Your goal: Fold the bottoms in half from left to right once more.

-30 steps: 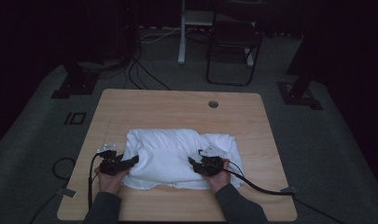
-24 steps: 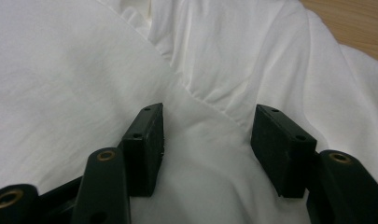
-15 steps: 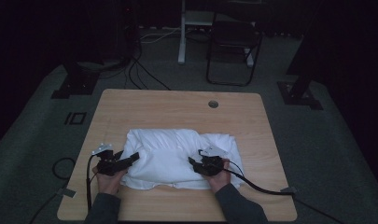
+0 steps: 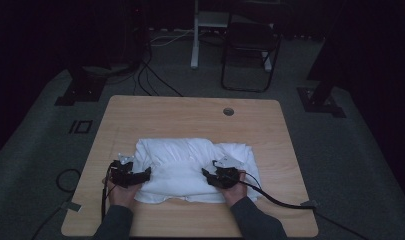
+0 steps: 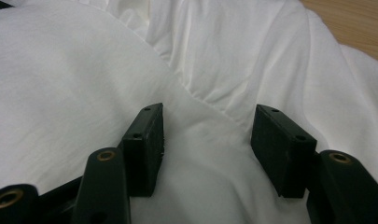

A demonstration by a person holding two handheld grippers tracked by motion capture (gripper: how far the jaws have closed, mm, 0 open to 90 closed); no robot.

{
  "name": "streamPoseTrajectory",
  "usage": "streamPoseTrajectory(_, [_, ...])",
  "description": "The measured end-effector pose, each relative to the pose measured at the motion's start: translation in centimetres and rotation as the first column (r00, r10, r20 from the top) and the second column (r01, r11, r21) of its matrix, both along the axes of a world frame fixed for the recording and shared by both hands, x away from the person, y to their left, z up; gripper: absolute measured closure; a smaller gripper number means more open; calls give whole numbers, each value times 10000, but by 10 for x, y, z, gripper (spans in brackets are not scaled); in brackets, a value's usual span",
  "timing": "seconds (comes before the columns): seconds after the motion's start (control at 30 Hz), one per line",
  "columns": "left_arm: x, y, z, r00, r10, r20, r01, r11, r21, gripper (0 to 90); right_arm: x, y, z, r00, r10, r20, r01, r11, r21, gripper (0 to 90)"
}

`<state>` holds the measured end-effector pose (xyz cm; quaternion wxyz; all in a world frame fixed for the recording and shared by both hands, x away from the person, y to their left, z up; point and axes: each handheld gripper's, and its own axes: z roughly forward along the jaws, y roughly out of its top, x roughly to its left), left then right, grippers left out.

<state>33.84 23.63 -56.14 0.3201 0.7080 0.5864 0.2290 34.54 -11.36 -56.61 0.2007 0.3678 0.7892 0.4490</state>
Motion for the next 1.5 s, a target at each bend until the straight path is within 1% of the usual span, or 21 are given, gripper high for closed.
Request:
streamPoseTrajectory(0.07, [0,0,1,9999,-125,-40,125,9999,-59,98,-1,1,1,10000,-37,-14,37,9999,-101,434])
streamPoseTrajectory(0.13, [-2,0,4,9989,-464,-47,462,9985,-290,215,-2,3,5,10000,-31,7,31,9994,-333,434])
streamPoseTrajectory(0.23, [-4,3,4,9915,-1293,-173,1256,9817,-1432,616,-5,6,19,9994,176,285,-153,9968,-783,423])
streamPoseTrajectory(0.3, [-2,7,3,9895,-1401,-355,1303,9709,-2008,762,-9,5,33,9974,230,686,-176,9968,-777,418])
streamPoseTrajectory(0.4, [-4,11,10,9896,-1432,-125,1367,9648,-2248,823,-18,8,48,9896,448,1365,-341,9962,-797,425])
streamPoseTrajectory(0.53, [-7,15,21,9897,-1399,297,1429,9594,-2432,836,-17,21,42,9907,857,1052,-707,9878,-1385,425])
streamPoseTrajectory(0.57, [-12,18,46,9842,-1421,1053,1659,9480,-2717,841,-10,31,28,9944,902,547,-785,9792,-1871,433])
streamPoseTrajectory(0.6, [-14,19,55,9794,-1506,1341,1847,9370,-2964,843,-6,36,21,9957,905,200,-848,9762,-1997,434])
streamPoseTrajectory(0.7, [-17,11,88,9573,-1864,2209,2494,9190,-3054,845,4,46,10,9971,707,-270,-742,9835,-1649,459])
streamPoseTrajectory(0.77, [-16,0,107,9360,-2264,2696,3068,9002,-3092,845,8,52,7,9976,594,-358,-640,9872,-1461,470])
streamPoseTrajectory(0.8, [-16,0,107,9360,-2264,2696,3068,9002,-3092,845,8,59,8,9985,489,-262,-527,9838,-1716,480])
streamPoseTrajectory(0.83, [-14,-14,120,9187,-2565,3002,3401,9004,-2713,845,7,67,9,9990,428,-150,-449,9793,-1972,498])
streamPoseTrajectory(0.87, [-14,-14,120,9187,-2565,3002,3401,9004,-2713,845,7,67,9,9990,428,-150,-449,9793,-1972,498])
streamPoseTrajectory(0.9, [-12,-24,127,9102,-2712,3130,3550,9002,-2524,845,6,76,11,9986,515,-99,-525,9746,-2178,509])
streamPoseTrajectory(0.97, [-10,-30,131,9065,-2749,3204,3555,9064,-2282,844,7,85,18,9911,1235,-506,-1310,9729,-1905,468])
streamPoseTrajectory(1.03, [-11,-30,133,9035,-2775,3267,3603,9044,-2284,844,2,75,29,9875,1544,-330,-1577,9738,-1636,398])
streamPoseTrajectory(1.07, [-11,-30,133,9022,-2804,3277,3621,9053,-2223,844,-3,64,35,9874,1574,150,-1538,9782,-1397,406])
streamPoseTrajectory(1.13, [-13,-29,133,9037,-2793,3244,3560,9112,-2071,844,-9,39,43,9907,1218,603,-1151,9879,-1041,405])
streamPoseTrajectory(1.23, [-16,-26,132,9029,-2769,3289,3589,9065,-2223,843,-7,11,32,9994,263,-221,-293,9883,-1497,359])
streamPoseTrajectory(1.3, [-17,-26,133,9010,-2773,3335,3603,9066,-2198,843,-4,6,17,9966,165,-808,-255,9933,-1127,367])
streamPoseTrajectory(1.5, [-20,-43,145,8828,-3184,3453,3957,9003,-1815,843,3,41,11,9953,234,-945,-327,9947,-976,429])
